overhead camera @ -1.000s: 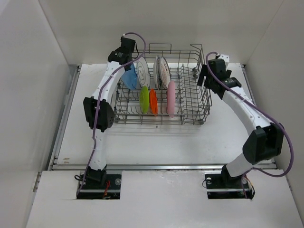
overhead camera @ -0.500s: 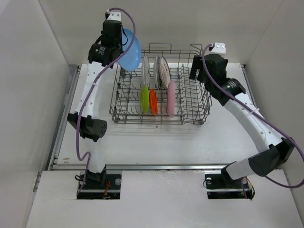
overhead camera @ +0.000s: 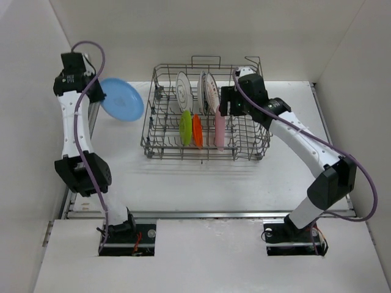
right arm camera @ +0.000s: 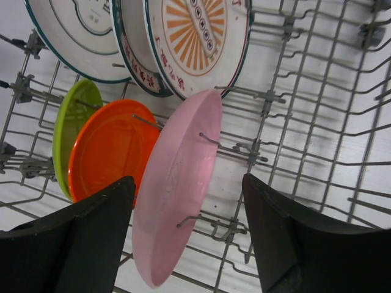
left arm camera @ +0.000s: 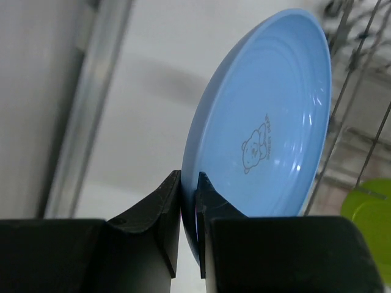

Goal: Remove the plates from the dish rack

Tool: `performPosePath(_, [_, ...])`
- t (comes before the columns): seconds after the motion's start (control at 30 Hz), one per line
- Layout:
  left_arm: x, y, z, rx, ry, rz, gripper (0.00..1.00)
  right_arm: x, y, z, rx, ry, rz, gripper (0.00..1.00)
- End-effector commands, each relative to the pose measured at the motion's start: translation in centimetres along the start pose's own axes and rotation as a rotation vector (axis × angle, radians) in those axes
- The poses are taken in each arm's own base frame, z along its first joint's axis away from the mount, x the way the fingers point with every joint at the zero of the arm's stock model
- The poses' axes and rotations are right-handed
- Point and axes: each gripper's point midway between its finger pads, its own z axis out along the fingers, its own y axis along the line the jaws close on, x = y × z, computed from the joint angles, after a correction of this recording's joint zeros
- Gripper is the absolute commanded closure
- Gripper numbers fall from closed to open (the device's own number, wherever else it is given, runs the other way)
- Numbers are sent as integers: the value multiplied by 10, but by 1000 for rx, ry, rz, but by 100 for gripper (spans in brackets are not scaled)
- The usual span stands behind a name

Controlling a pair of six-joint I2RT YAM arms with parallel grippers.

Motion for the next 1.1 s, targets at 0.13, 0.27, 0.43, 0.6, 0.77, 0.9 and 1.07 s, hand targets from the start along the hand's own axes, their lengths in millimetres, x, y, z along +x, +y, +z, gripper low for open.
performPosePath(0.13, [115,17,54,199,351,-90,100,22,32,7,-150,82,43,32])
performPosePath(0.27, [150,24,74,230,473,-115,100,27,41,10,-197,99,64,46])
performPosePath(0.43, [174,42,93,184,576,-157,98,27,41,10,-198,99,64,68])
performPosePath(0.6, [189,56,98,114,617,-163,82,18,39,5,-177,92,63,100])
performPosePath(0.77, [193,70,101,38,629,-140,60,-8,51,-12,-201,35,57,100])
performPosePath(0.9, [184,70,96,45,598,-116,50,-45,54,-39,-182,-83,49,100])
performPosePath(1.07, [146,58,75,52,489,-72,45,-83,65,-73,-160,-224,16,100])
